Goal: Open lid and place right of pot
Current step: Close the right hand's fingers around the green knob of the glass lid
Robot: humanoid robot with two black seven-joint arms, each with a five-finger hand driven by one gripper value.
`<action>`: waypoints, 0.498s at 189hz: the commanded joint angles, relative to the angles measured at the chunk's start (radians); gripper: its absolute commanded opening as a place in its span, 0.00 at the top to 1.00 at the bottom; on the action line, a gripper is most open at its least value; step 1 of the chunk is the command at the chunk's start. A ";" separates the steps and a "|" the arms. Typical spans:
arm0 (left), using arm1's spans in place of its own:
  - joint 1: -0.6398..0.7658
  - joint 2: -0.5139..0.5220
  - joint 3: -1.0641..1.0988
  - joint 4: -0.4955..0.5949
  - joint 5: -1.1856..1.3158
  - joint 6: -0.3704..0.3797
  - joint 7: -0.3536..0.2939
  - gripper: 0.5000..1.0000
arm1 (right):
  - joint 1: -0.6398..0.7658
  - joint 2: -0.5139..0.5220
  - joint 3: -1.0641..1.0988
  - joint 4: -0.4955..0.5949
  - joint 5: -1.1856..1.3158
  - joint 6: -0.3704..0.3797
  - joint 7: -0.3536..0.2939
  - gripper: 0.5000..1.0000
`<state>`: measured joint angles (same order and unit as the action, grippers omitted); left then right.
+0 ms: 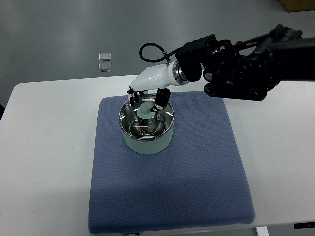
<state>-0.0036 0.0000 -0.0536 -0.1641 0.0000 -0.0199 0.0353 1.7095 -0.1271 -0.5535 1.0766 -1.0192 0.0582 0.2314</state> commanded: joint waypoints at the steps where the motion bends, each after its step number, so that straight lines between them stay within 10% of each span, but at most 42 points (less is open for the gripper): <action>1: 0.001 0.000 0.001 0.000 0.000 0.001 0.000 0.00 | -0.002 0.007 0.000 0.000 -0.001 0.000 -0.001 0.61; 94: 0.001 0.000 0.001 0.000 0.000 0.000 0.000 0.00 | -0.008 0.009 -0.020 -0.001 -0.025 -0.001 -0.020 0.72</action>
<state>-0.0031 0.0000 -0.0534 -0.1641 0.0000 -0.0199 0.0353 1.7030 -0.1181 -0.5731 1.0752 -1.0341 0.0574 0.2123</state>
